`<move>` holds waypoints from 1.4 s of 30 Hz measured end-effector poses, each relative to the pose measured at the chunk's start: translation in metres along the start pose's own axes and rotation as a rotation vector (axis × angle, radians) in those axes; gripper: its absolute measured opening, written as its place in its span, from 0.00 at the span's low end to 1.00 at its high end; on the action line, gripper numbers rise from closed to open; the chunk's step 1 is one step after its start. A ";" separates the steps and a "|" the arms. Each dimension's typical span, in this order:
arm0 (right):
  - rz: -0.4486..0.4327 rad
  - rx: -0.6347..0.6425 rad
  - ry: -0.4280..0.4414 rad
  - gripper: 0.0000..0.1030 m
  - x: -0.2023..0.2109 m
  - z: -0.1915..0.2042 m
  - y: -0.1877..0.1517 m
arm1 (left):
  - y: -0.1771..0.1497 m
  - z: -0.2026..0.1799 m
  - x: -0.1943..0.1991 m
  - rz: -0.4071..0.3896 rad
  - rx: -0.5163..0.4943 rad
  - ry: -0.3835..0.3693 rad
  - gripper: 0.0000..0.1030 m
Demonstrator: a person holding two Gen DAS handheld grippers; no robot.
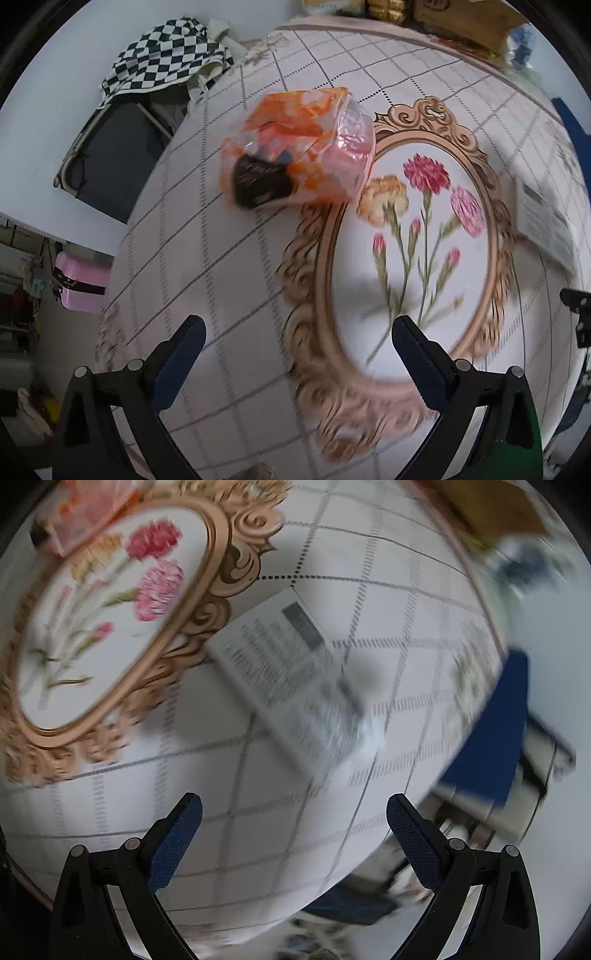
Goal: Collect trash
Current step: 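Grasp the orange snack bag with the left tool while the right tool grasps the white printed card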
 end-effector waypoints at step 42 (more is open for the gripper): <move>-0.093 -0.753 0.379 0.77 -0.025 -0.045 0.000 | 0.087 0.062 0.001 -0.113 -0.070 -0.174 0.10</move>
Point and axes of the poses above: each gripper's, at about its wrist camera, not at the fingertips, and x roughly against the way its jaws point, z to its left, y to its top, the point moved 3 cm from there along -x, roughly the way its jaws point, and after that the axes turned 14 degrees about -x, right-handed, at the moved point
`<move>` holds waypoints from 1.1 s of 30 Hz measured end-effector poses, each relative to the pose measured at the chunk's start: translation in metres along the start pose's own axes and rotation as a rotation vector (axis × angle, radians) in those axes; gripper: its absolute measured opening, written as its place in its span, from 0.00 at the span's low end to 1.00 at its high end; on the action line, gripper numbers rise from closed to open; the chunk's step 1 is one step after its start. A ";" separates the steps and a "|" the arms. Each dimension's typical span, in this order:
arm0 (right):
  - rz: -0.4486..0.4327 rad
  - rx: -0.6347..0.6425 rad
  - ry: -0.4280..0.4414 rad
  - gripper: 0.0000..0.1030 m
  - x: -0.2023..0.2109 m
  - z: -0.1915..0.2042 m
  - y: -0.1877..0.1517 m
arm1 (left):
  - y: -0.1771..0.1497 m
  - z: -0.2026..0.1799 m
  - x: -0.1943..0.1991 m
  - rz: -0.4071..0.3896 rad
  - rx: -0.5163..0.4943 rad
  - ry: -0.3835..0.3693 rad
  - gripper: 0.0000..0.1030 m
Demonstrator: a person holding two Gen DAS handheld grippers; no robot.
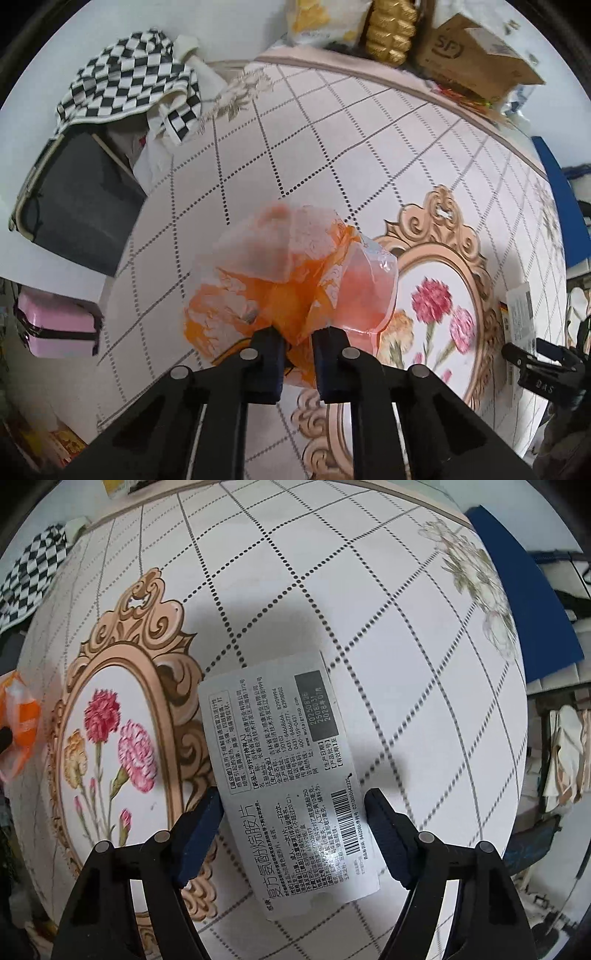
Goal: Collect trash
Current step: 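Grasp the orange snack bag with the left tool while the right tool grasps the white printed card, then carry the orange bag and white card over the trash bin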
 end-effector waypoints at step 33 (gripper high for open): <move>-0.281 -0.256 0.174 0.75 0.214 0.041 -0.414 | -0.290 0.012 0.232 -0.263 -0.265 -0.171 0.08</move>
Point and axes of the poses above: each gripper's, at about its wrist camera, not at the fingertips, and x roughly against the way its jaws point, z to its left, y to its top, the point moved 3 cm from there along -x, roughly the way its jaws point, and after that the axes turned 14 degrees about -x, right-handed, at the moved point
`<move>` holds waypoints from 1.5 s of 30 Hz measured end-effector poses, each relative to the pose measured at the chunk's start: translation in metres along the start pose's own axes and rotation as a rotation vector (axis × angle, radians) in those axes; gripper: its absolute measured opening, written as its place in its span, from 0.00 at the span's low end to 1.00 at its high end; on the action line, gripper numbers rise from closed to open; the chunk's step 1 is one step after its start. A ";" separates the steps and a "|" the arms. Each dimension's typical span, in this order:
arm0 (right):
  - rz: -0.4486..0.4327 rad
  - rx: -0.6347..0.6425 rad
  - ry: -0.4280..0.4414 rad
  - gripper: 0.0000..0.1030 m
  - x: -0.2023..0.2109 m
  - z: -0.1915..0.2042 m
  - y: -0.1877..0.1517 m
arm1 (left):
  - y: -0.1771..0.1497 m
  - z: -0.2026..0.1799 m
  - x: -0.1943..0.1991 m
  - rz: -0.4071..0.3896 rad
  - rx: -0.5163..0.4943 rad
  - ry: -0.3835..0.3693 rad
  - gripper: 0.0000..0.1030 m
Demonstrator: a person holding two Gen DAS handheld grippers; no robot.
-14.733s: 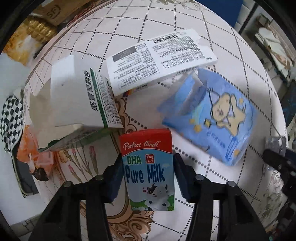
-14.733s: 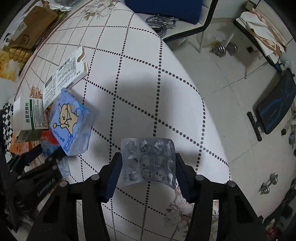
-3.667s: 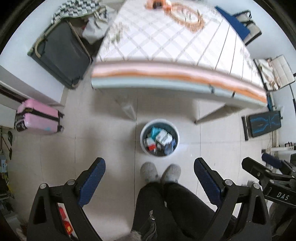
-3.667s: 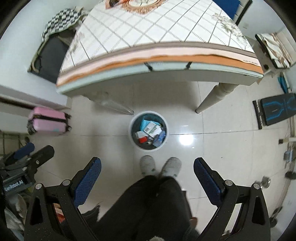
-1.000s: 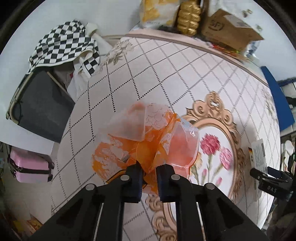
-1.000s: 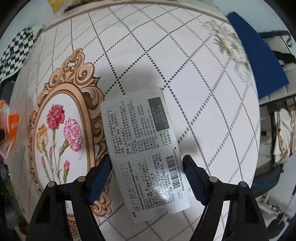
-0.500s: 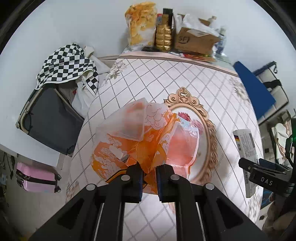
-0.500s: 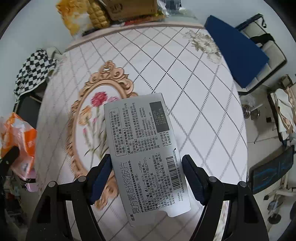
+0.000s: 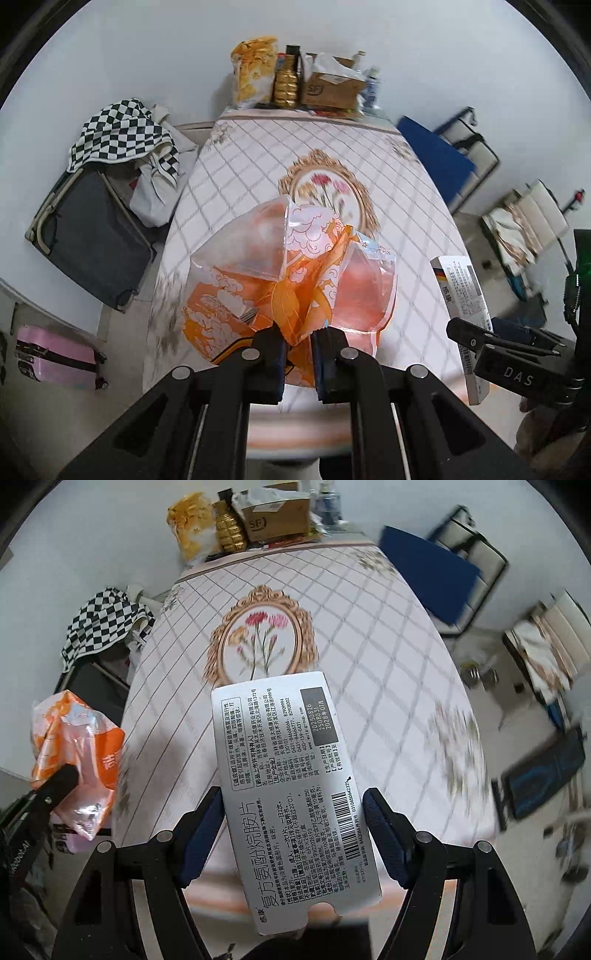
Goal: Collect trash
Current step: 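Carry the orange bag and white card over the trash bin, then open both tools over the bin, dropping the bag and card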
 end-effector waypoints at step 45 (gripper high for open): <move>0.592 -0.358 0.128 0.99 -0.451 -0.198 -0.423 | -0.443 -0.016 -0.363 0.656 0.259 -0.146 0.89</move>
Point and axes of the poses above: each gripper's, at about its wrist camera, not at the fingertips, and x roughly against the way its jaws point, z to its left, y to its top, the point moved 3 cm from there along -x, roughly the way its jaws point, and after that the axes turned 14 degrees about -x, right-handed, at the moved point
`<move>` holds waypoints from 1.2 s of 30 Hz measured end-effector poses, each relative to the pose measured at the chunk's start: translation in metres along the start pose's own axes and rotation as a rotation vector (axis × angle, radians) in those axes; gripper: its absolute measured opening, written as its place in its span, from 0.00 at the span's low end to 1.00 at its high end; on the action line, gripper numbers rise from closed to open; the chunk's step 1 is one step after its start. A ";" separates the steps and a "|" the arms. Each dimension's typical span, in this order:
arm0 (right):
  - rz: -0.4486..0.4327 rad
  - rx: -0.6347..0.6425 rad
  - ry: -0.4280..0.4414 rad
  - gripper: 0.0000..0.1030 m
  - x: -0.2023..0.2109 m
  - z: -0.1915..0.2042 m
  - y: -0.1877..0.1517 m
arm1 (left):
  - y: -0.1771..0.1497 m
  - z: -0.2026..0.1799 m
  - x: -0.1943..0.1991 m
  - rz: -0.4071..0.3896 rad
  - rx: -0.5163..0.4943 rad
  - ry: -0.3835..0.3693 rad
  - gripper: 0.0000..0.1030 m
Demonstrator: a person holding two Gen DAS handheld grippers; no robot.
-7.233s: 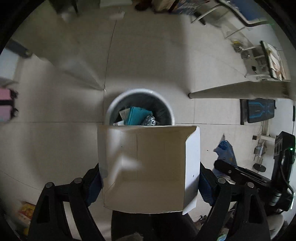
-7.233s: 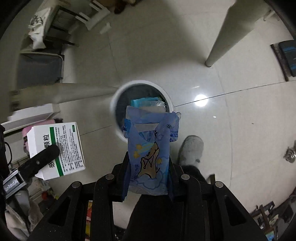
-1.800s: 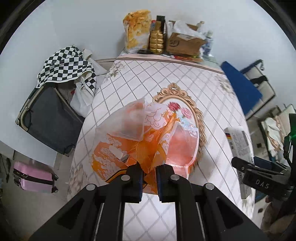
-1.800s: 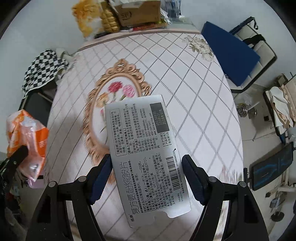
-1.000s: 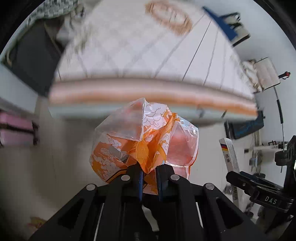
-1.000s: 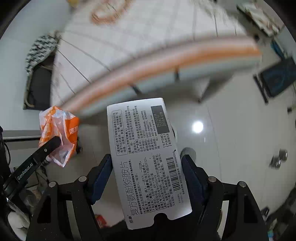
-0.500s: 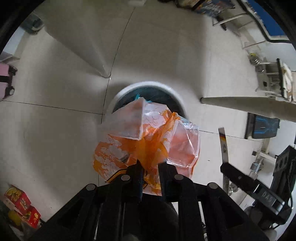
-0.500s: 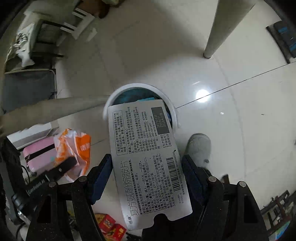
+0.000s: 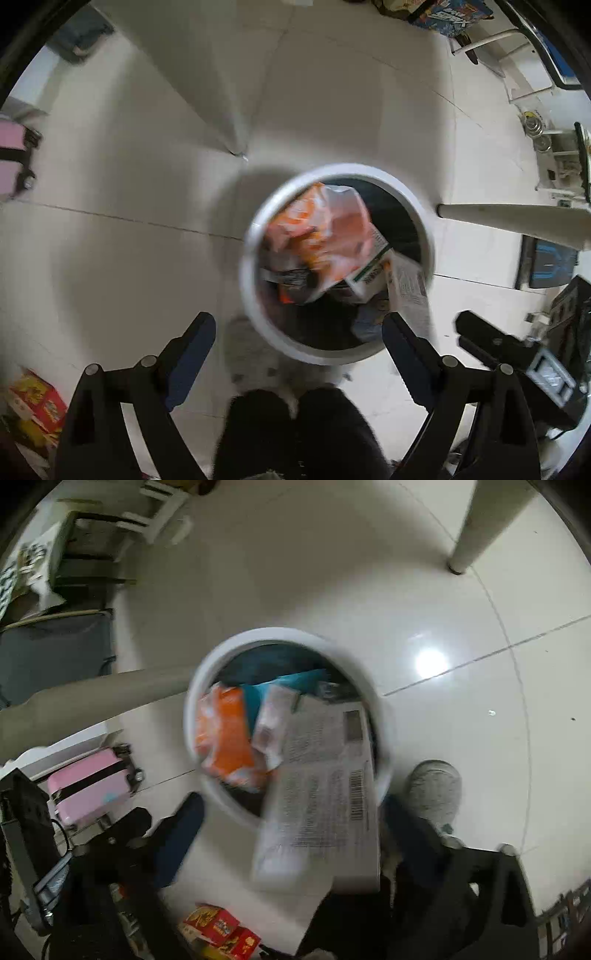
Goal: Collect trash
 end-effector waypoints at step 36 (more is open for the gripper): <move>-0.265 0.357 -0.169 0.99 0.513 0.124 -0.270 | -0.151 -0.139 0.454 -0.277 -0.240 0.014 0.89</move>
Point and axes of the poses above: each gripper's, at about its wrist camera, not at the fingertips, and x roughly against the way its jaws point, z to its left, y to its top, the point moved 3 cm from there along -x, roughly the way its jaws point, and after that the axes turned 14 degrees about -x, right-handed, at the moved point
